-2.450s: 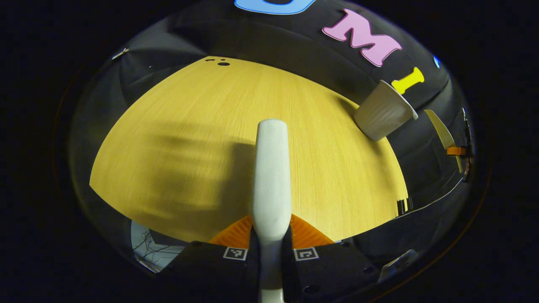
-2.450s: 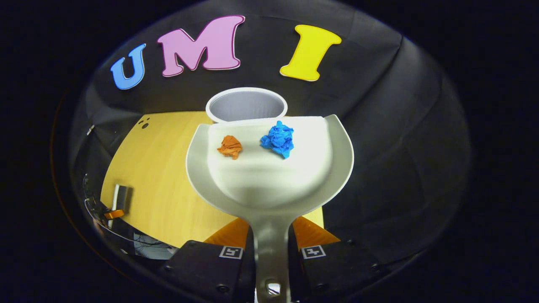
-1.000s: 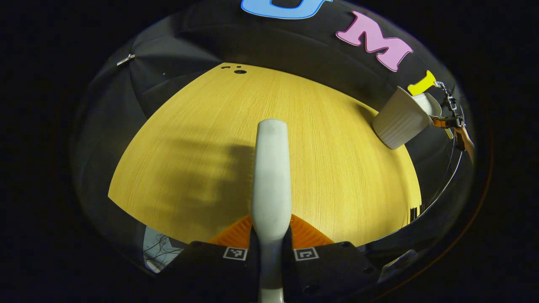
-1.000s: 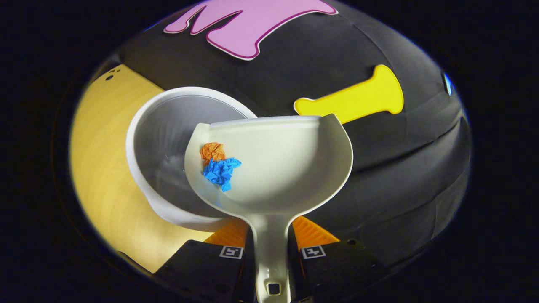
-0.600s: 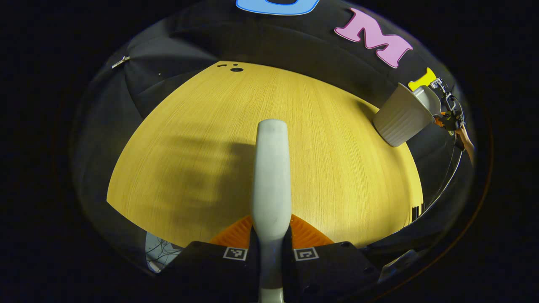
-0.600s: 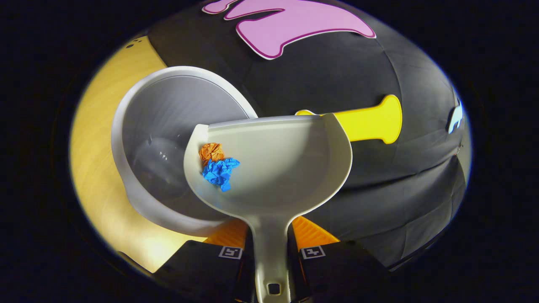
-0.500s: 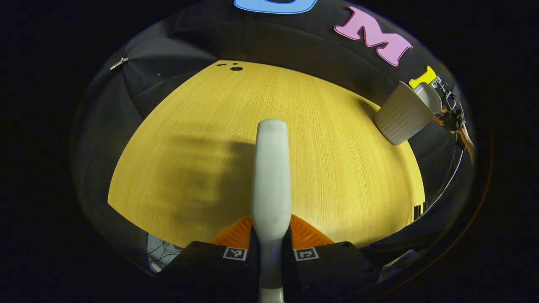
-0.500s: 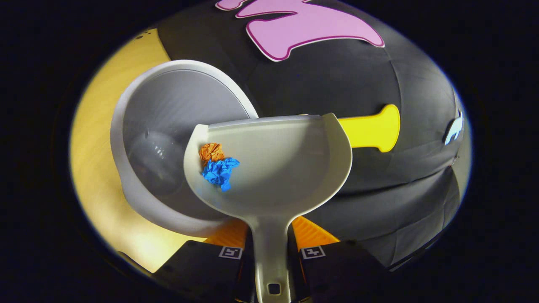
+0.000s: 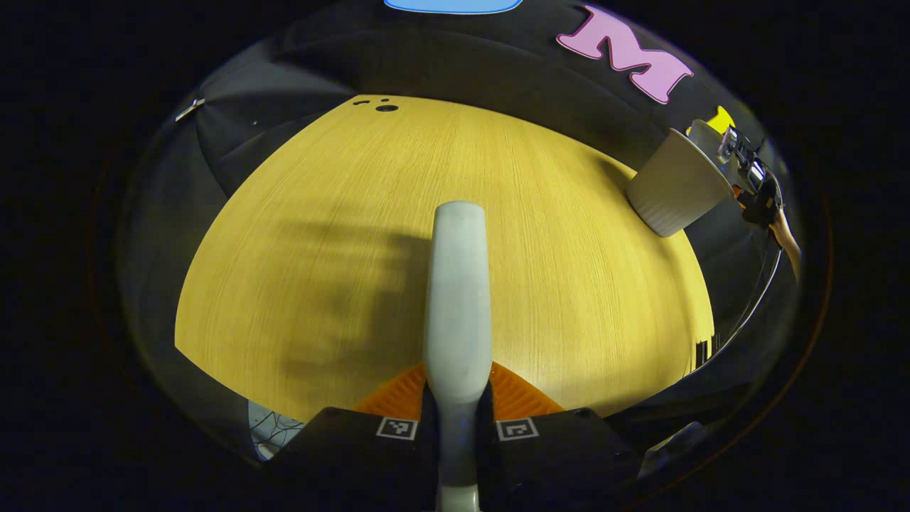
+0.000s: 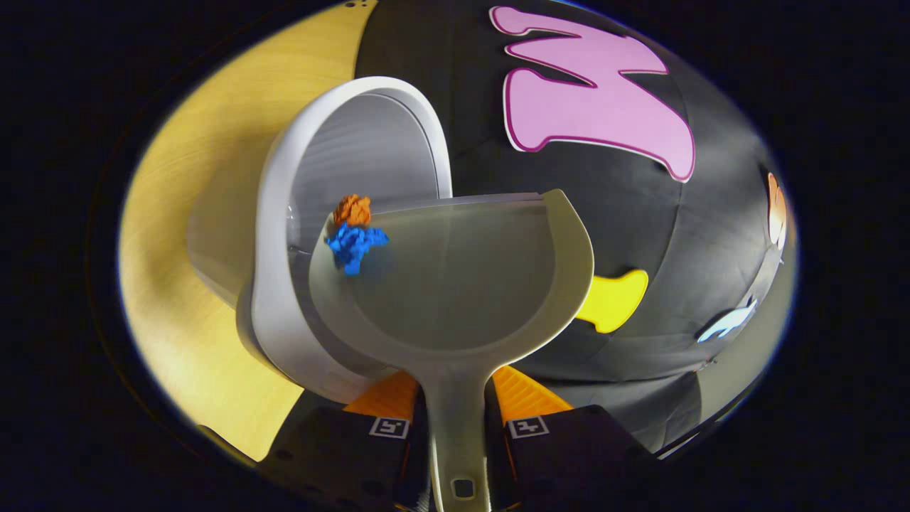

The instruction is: Pick up the small broom and dustpan from the desktop, sweep the trash into the dustpan with the broom, and then empty the trash into the garbage bin.

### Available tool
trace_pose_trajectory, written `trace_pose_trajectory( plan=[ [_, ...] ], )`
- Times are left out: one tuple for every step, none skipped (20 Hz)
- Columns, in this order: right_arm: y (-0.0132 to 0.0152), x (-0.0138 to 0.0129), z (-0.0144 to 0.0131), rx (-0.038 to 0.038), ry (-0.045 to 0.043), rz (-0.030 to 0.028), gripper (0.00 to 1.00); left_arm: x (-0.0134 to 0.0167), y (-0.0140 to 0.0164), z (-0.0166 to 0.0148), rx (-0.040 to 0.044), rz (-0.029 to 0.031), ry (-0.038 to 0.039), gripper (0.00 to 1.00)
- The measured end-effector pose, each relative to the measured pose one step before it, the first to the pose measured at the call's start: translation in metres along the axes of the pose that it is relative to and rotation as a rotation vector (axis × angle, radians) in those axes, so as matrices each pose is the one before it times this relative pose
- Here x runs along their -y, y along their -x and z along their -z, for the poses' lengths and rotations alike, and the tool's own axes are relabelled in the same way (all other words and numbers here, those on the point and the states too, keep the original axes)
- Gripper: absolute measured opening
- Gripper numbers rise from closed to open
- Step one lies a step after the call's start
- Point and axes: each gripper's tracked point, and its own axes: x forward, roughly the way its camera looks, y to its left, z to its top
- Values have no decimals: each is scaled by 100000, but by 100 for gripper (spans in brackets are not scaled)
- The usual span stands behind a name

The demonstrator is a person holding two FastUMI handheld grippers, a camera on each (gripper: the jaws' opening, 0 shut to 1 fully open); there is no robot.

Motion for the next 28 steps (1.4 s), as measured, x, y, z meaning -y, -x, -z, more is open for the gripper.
trace_pose_trajectory(
  plan=[
    [-102,-52,-75,646,1983,498,35,122,11,-6,-44,-49,-788,26],
    [38,-48,39,284,975,99,35,140,54,-120,118,-178,-882,26],
    [90,-55,-159,-131,-568,-260,35,170,-9,-78,154,76,-589,26],
    [-20,-80,-110,-324,-893,-662,39,177,2,-144,187,261,-281,26],
    [58,-78,-7,-409,-1300,-973,39,136,23,-15,174,257,-225,26],
    [86,-42,-32,-431,-1820,-1143,35,113,90,-114,126,42,-423,26],
    [88,-94,28,-506,-3293,-1618,35,61,56,-4,335,-345,-643,26],
    [-92,-140,-13,-556,-2841,-1341,35,137,172,-44,167,-144,-252,26],
    [26,-207,101,-1264,-4115,-2051,35,100,91,-16,182,-36,130,26],
    [88,-202,53,-1536,-4210,-2701,35,94,151,-145,192,101,379,26],
    [99,-272,-200,-1259,-4545,-2915,35,53,161,-28,-75,-129,424,26],
    [138,-352,-308,-384,-5779,-3411,35,87,274,-32,84,-59,417,26],
    [253,-206,-348,-546,-6658,-3124,35,261,295,-211,662,284,152,26],
    [229,-134,-235,-465,-6488,-1972,35,231,292,-320,622,160,-123,26],
    [-71,65,-21,-448,-6417,-1249,35,231,340,-257,737,-108,-498,26],
    [4,61,-38,41,-6003,-1112,36,173,379,-462,747,-399,-671,27],
    [87,-75,-107,-115,-5997,-1067,36,192,423,-343,678,-575,-928,26],
    [-9,-69,204,-533,-5530,-1818,36,168,472,-515,1317,-723,-1692,26],
    [166,-140,69,-199,-6014,-2540,35,98,485,-500,1625,-1016,-1687,26],
    [541,-184,-12,362,-6011,-2938,35,213,486,-594,1814,-498,-1248,26],
    [-199,220,-404,505,-5341,-2110,35,440,396,-463,1572,30,-696,26],
    [15,-130,-524,1130,-4512,-1676,36,463,385,-439,1133,466,-567,26],
    [-42,-150,-202,1245,-4090,-1577,36,393,286,-207,1129,359,-173,26],
    [201,-285,-404,1478,-3964,-1655,39,526,279,-319,996,840,32,26],
    [135,-519,-480,907,-3318,-2105,39,471,152,-187,989,887,15,26],
    [267,-630,-392,685,-2161,-2981,35,388,155,-226,901,515,-263,26],
    [344,-482,-290,920,-2857,-3676,35,228,-18,-62,920,-100,-790,26],
    [337,-596,-638,1291,-4244,-4073,35,169,-35,-132,934,-523,-1051,26]
  ],
)
